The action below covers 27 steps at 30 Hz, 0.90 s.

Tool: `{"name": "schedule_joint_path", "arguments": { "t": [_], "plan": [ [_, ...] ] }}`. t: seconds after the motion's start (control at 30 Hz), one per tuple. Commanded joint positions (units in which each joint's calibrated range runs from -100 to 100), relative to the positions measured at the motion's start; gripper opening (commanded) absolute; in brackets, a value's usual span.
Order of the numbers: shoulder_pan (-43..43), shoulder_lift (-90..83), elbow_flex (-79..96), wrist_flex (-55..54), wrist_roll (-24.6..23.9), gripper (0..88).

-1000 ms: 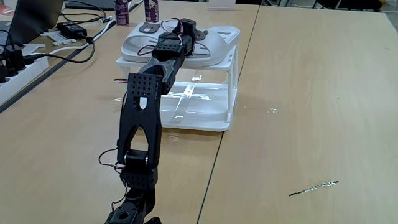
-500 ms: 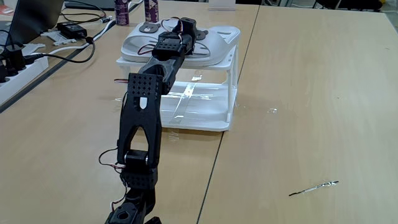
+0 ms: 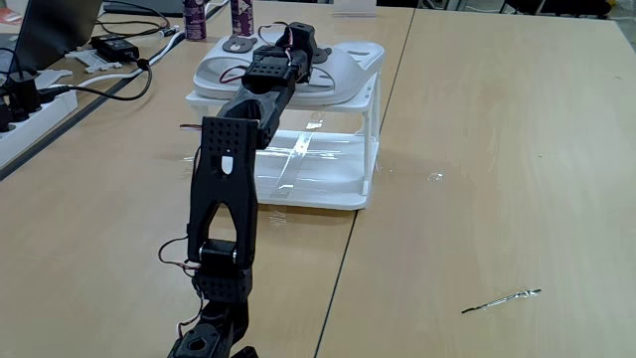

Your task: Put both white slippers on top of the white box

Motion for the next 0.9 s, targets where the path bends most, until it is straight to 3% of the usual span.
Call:
{"name": "schedule_joint_path", "arguments": {
  "t": [0.0,0.57,0.8,0.87],
  "plan": [
    [0.7,-9.6,-1.1,-0.2,0.4,24.0],
    [0.7,-30.1,28.5,-0.4,0.4,23.7],
    [0.8,-50.2,38.8,-1.1,0.4,23.4],
    [0.8,-55.4,41.2,-5.1,0.4,16.8]
  ]
}}
